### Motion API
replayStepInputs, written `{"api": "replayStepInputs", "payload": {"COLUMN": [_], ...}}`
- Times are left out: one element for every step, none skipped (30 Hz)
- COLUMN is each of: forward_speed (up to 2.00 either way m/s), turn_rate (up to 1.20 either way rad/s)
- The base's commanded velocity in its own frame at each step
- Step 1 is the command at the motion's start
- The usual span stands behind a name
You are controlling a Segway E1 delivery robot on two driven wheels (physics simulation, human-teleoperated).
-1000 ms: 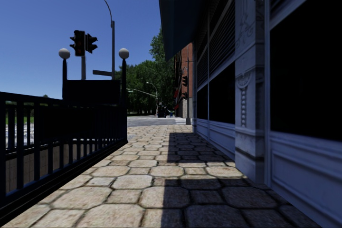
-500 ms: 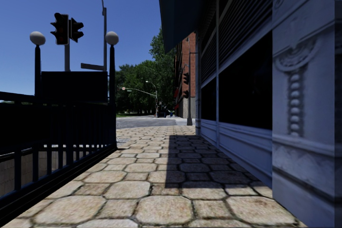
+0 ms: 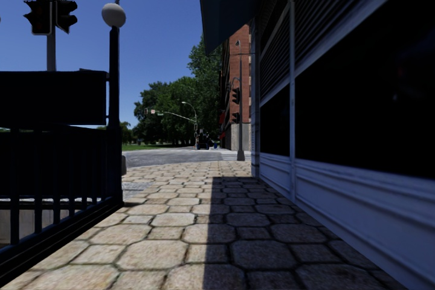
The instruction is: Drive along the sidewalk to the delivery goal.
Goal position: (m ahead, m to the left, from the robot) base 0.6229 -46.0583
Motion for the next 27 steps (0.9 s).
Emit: {"api": "replayStepInputs", "payload": {"forward_speed": [2.0,2.0,2.0,2.0,2.0,2.0,2.0,2.0,2.0,2.0,2.0,2.0,2.0,2.0,2.0,2.0,2.0,2.0,2.0,2.0,2.0,2.0,2.0,2.0,2.0,2.0,2.0], "turn_rate": [0.0,0.0,0.0,0.0,0.0,0.0,0.0,0.0,0.0,0.0,0.0,0.0,0.0,0.0,0.0,0.0,0.0,0.0,0.0,0.0,0.0,0.0,0.0,0.0,0.0,0.0,0.0]}}
